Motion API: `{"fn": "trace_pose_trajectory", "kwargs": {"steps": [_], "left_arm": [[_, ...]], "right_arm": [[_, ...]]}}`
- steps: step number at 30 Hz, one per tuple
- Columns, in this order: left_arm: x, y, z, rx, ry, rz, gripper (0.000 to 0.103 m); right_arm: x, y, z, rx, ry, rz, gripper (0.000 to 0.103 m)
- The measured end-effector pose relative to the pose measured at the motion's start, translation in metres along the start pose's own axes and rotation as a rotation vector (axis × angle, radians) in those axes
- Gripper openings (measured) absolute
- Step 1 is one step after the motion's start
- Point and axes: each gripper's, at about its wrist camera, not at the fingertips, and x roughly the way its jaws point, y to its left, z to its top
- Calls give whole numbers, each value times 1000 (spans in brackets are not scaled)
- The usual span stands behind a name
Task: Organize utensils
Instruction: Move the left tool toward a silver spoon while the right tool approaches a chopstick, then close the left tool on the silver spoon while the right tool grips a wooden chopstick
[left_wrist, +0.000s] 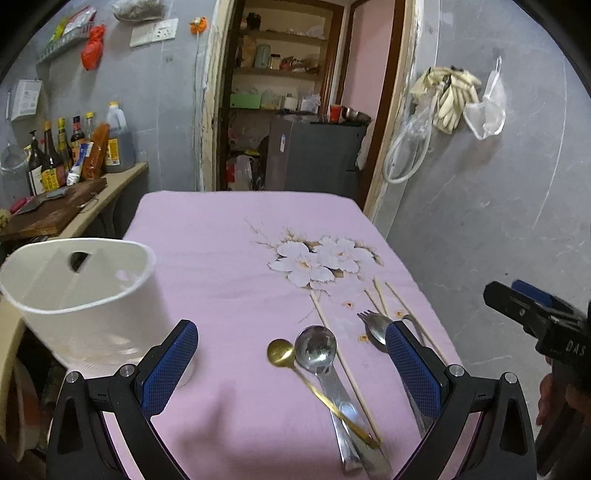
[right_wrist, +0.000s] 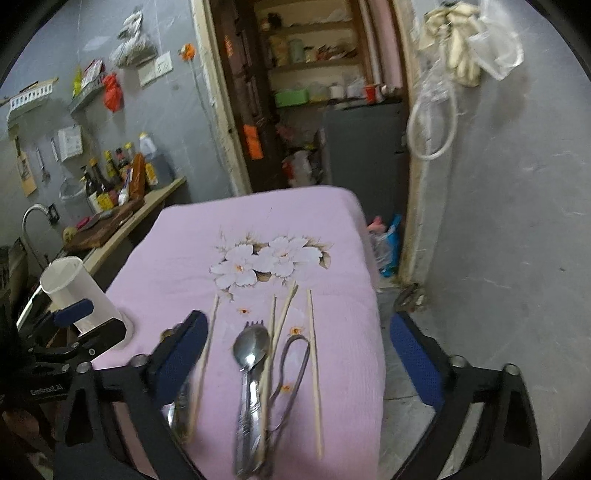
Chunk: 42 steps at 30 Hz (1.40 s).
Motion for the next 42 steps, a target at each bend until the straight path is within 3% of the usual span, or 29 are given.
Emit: {"fn": "trace_pose_trajectory", "kwargs": {"steps": [5, 8, 11, 16, 25, 32, 38, 42], "left_arm": [[35, -7, -4, 20, 22, 11, 93], [53, -9, -8, 24, 48, 8, 82], [67, -6, -10, 15, 86, -17, 67], [83, 0, -10, 17, 140, -72, 48], [94, -1, -10, 107, 210, -120, 29], [98, -9, -9, 186, 256, -137, 18], [91, -13, -9, 219, 264, -105, 7], [79, -8, -6, 193, 236, -89, 4]], "right_arm": [[57, -16, 3, -24, 64, 29, 59], [89, -21, 3, -13, 108, 40, 41], [116, -21, 2, -11, 157, 50, 33], [140, -15, -1, -22, 228, 53, 27], [153, 5, 1, -102, 323, 19, 25], [157, 18, 11, -111, 387, 2, 4], [127, 12, 12, -22, 317, 32, 4], [89, 7, 14, 66, 220, 57, 4]]}}
